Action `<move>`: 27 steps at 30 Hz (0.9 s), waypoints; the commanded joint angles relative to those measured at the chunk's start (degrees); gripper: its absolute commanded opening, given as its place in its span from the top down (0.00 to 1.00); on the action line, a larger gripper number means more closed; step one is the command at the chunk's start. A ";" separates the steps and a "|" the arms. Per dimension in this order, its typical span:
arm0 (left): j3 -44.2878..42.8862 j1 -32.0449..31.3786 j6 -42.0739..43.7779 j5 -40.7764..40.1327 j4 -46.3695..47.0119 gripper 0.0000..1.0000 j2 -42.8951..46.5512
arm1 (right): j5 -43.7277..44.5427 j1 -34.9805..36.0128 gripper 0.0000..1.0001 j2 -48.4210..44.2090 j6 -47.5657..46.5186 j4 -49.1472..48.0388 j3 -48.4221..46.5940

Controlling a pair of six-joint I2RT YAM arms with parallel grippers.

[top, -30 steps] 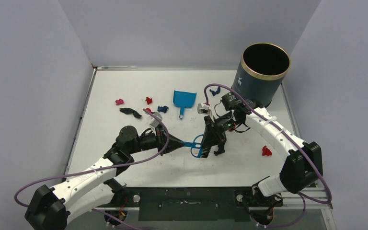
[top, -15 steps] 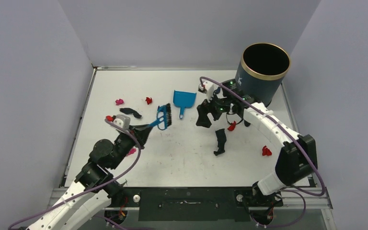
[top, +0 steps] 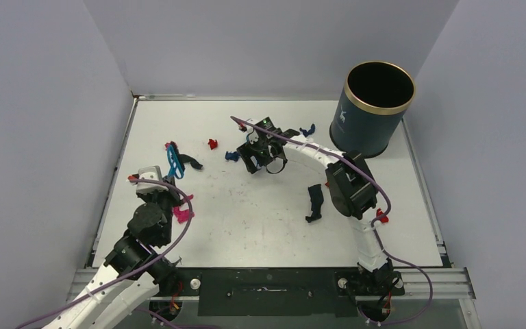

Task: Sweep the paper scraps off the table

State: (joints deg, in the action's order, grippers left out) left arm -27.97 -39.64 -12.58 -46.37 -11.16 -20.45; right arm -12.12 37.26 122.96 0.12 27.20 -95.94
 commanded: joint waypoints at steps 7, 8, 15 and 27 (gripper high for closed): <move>0.15 0.98 2.64 0.62 3.56 1.00 -3.06 | 8.41 0.74 0.22 5.90 11.96 -0.04 -8.33; 0.26 1.11 2.81 1.11 3.96 1.00 -3.16 | 8.85 0.86 0.24 6.12 12.16 0.10 -8.18; -0.33 2.92 1.92 3.70 4.06 1.00 -5.63 | 13.87 2.56 0.39 5.42 12.49 1.01 -6.70; -0.14 3.51 1.52 6.07 4.32 1.00 -5.07 | 16.41 0.64 0.50 2.00 12.05 1.80 -2.91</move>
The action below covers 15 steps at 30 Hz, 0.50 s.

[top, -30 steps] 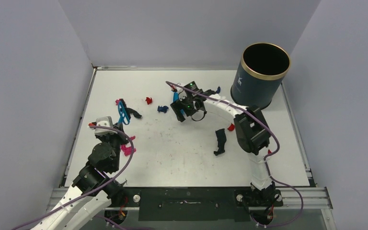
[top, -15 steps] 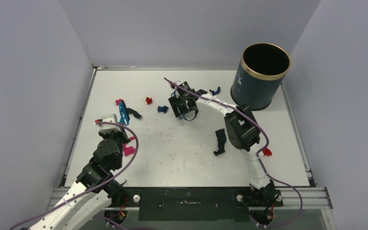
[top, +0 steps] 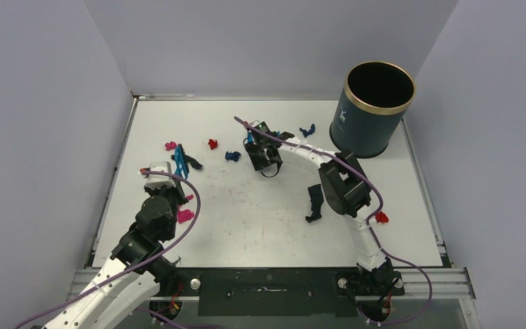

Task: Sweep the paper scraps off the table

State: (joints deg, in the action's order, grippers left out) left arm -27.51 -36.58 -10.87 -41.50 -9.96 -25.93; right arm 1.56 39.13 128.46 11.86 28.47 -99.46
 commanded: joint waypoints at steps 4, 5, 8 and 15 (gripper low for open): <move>-0.79 0.45 -0.46 1.88 2.85 1.00 0.18 | 1.09 -2.19 0.56 -4.60 -0.96 -0.54 2.31; -0.75 0.45 -0.46 1.98 2.98 1.00 0.20 | 0.59 -2.32 0.59 -4.74 -1.63 -0.60 2.48; -0.71 0.59 -0.54 2.41 3.03 1.00 0.35 | -0.01 -2.39 0.65 -4.59 -3.00 -0.37 2.79; -0.53 0.54 -0.63 4.07 3.36 1.00 0.36 | 2.57 -2.63 0.73 -7.30 -5.39 -0.05 3.91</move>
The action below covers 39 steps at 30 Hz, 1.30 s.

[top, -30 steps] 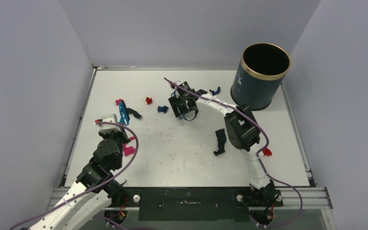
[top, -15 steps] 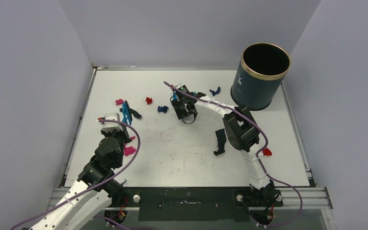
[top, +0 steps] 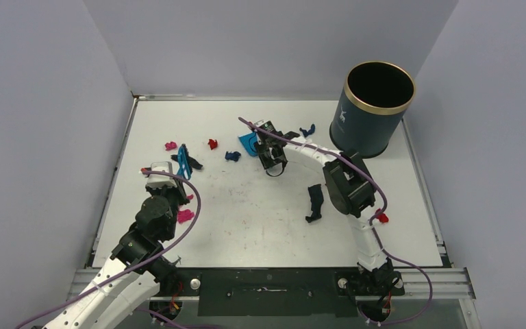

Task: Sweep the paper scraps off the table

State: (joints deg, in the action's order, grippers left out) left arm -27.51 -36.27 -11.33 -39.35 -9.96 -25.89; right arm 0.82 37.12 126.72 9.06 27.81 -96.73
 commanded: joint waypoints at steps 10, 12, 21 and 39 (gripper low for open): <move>-0.90 0.32 -1.32 3.51 2.75 1.00 0.50 | 0.47 -7.40 0.84 -22.37 -10.10 0.39 9.54; -0.80 0.28 -1.20 4.83 3.10 1.00 0.94 | -4.60 -8.82 0.86 -26.68 -13.68 2.14 11.68; -1.34 -0.16 -1.13 20.25 6.92 1.00 -1.53 | -16.61 -11.24 0.95 -44.72 -26.77 17.02 21.92; -13.72 -22.95 -18.20 24.03 22.25 1.00 -29.70 | -21.43 -35.08 0.95 -69.12 -27.18 23.40 16.79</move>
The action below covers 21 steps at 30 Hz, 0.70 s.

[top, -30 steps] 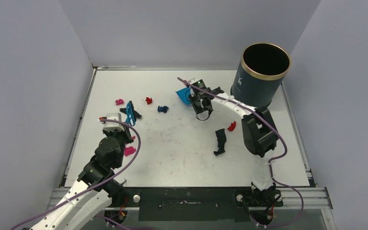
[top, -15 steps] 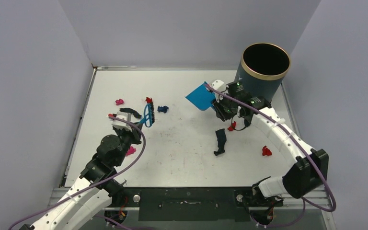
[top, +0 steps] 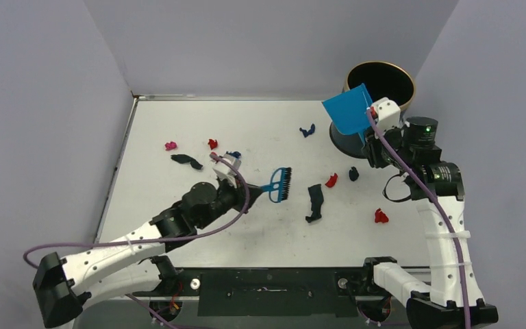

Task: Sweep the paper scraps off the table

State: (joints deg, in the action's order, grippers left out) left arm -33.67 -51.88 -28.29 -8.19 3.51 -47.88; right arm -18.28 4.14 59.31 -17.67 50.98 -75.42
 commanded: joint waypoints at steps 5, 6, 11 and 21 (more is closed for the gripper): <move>-14.69 -12.71 -5.63 -10.46 15.35 1.00 -21.20 | 0.92 -4.76 0.95 -2.65 2.09 0.38 -8.75; -16.14 -12.96 -7.54 -10.71 16.05 1.00 -23.71 | 2.37 -5.95 0.95 -2.77 3.03 0.24 -9.80; -24.06 -14.08 -11.44 -10.91 20.69 1.00 -35.03 | 5.43 -8.74 0.95 -3.89 6.37 -0.10 -12.00; -41.46 -14.10 -17.82 -8.25 26.06 1.00 -57.71 | 2.47 -10.16 0.95 -6.25 5.92 0.81 -9.84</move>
State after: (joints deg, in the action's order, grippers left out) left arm -67.59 -65.69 -41.43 -17.54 23.92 -99.63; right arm -14.46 -5.61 54.39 -11.73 52.49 -85.38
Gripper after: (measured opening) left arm 0.088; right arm 0.246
